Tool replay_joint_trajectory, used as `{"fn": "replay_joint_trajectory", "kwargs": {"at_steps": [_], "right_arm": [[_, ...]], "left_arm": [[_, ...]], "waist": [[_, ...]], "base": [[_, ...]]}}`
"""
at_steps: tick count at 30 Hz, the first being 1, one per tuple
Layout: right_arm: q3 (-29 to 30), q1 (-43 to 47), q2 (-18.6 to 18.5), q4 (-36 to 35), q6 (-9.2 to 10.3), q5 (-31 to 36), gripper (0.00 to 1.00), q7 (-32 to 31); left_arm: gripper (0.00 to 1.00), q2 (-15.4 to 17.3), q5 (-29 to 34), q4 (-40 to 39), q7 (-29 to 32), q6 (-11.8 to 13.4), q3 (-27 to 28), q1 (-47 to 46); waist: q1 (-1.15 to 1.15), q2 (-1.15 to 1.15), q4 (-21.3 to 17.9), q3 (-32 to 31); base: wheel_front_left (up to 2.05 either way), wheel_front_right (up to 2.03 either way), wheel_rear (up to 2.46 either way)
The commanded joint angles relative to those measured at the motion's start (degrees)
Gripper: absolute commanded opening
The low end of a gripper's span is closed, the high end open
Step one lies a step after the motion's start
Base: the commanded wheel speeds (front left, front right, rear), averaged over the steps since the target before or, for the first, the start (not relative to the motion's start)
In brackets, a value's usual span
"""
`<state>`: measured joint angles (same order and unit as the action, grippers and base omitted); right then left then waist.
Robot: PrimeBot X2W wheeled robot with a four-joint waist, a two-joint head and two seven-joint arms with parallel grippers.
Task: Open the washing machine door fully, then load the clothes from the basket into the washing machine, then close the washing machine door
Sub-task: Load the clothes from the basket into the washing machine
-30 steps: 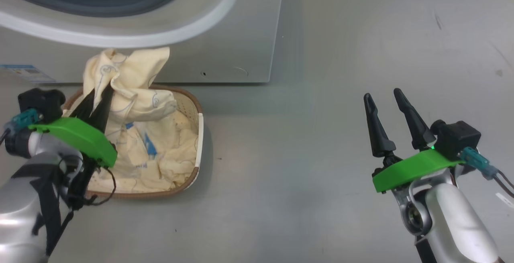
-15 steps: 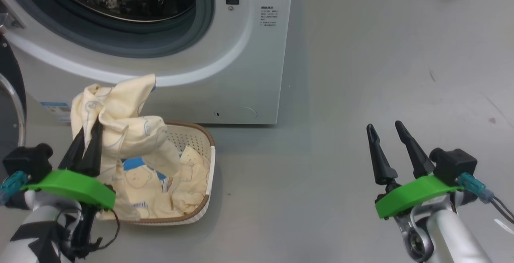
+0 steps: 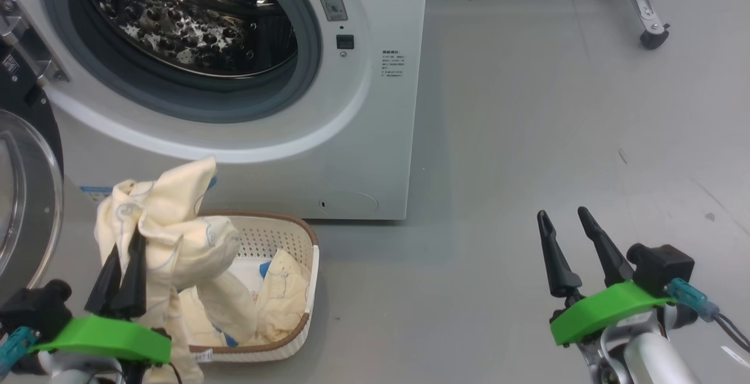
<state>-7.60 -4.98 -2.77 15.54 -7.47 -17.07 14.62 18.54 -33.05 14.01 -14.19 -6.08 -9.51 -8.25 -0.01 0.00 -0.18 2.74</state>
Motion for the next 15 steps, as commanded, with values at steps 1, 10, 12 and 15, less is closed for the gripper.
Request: {"fn": "replay_joint_trajectory", "kwargs": {"at_steps": [1, 10, 12, 15], "right_arm": [[-0.9, -1.1, -0.1, -1.6, -0.02, -0.2, 1.0, 0.4], [-1.0, -0.5, -0.1, -1.5, -0.02, -0.3, 1.0, 0.4], [-1.2, -0.5, -0.1, -1.6, -0.02, -0.3, 1.0, 0.4], [-1.3, -0.6, -0.1, -1.6, -0.02, -0.3, 1.0, 0.4]], "left_arm": [[0.0, 1.0, 0.7, -2.6, -0.8, -0.4, 3.4, -1.6], [0.0, -1.5, 2.9, -4.9, -0.8, -1.1, 5.7, 1.7], [0.0, -1.7, 3.2, -5.1, -0.8, -1.2, 6.0, 1.9], [0.0, -2.0, 3.4, -5.5, -0.8, -1.3, 6.5, 1.9]], "waist": [[0.01, 0.0, -0.1, -0.4], [0.01, 0.0, -0.1, -1.3], [0.01, 0.0, -0.1, -1.3], [0.01, 0.0, -0.4, -0.9]], "base": [[0.0, 0.0, 0.0], [0.0, 0.0, 0.0], [0.0, 0.0, 0.0], [0.0, 0.0, 0.0]]}}
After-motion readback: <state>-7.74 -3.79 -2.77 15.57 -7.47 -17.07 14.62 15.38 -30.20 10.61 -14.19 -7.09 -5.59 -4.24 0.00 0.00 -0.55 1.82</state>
